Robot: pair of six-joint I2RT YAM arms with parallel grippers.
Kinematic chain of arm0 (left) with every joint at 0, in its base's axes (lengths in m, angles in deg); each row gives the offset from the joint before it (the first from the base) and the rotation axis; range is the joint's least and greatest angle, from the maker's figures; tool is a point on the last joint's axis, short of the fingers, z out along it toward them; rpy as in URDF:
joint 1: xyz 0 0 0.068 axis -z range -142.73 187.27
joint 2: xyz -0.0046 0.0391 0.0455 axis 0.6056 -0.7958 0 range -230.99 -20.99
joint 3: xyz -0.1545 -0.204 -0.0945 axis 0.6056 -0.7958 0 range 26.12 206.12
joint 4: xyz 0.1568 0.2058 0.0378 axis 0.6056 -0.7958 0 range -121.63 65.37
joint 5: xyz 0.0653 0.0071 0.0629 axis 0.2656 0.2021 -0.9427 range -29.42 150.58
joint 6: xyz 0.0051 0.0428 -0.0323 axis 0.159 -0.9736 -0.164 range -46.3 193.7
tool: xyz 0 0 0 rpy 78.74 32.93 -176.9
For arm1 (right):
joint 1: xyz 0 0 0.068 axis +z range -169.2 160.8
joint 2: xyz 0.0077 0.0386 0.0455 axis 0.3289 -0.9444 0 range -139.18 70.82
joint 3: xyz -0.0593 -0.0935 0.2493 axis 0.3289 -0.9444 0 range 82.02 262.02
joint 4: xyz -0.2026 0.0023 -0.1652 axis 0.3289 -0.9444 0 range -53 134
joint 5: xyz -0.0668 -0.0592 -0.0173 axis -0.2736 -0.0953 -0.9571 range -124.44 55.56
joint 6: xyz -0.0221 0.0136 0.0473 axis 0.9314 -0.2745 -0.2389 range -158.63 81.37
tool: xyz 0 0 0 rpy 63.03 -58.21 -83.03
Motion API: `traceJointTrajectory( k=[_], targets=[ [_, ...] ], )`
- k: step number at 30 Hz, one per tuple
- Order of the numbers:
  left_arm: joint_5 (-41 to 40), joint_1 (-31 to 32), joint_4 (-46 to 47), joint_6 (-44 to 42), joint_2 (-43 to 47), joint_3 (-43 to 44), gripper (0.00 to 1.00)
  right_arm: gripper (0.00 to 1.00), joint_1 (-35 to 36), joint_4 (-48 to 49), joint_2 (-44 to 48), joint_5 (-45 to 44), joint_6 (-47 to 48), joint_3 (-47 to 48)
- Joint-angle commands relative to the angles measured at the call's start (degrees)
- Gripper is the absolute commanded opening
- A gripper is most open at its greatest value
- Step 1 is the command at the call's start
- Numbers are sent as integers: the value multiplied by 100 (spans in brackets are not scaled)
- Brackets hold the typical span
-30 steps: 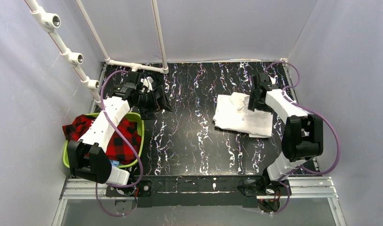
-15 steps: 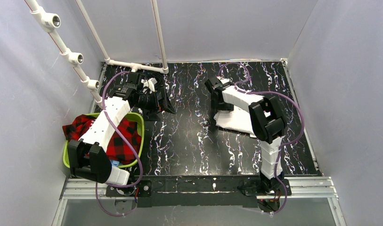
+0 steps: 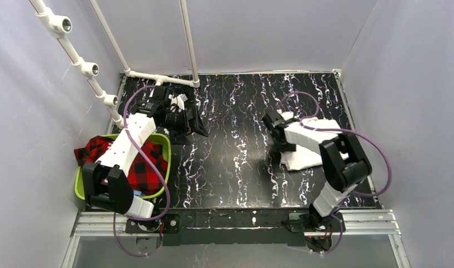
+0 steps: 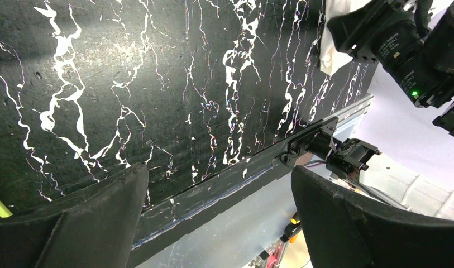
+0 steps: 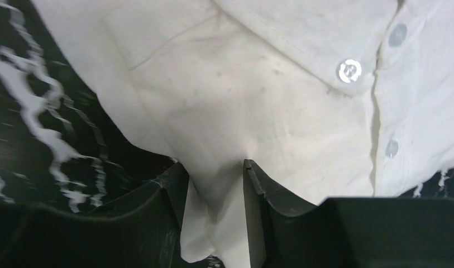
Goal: Set up the pet bed
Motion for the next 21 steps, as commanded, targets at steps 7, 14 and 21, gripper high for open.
traceJointTrajectory(
  k=[7, 14, 21],
  targets=[
    [306, -3, -121, -47, -99, 23, 98, 53, -1322, 646, 466, -51, 114, -665],
    [227, -7, -180, -56, -45, 27, 98, 53, -1363, 734, -511, -273, -702, 202],
    [138, -2, -255, -57, 24, 19, 98, 55, -1366, 384, -1383, -260, -1196, 1386]
  ],
)
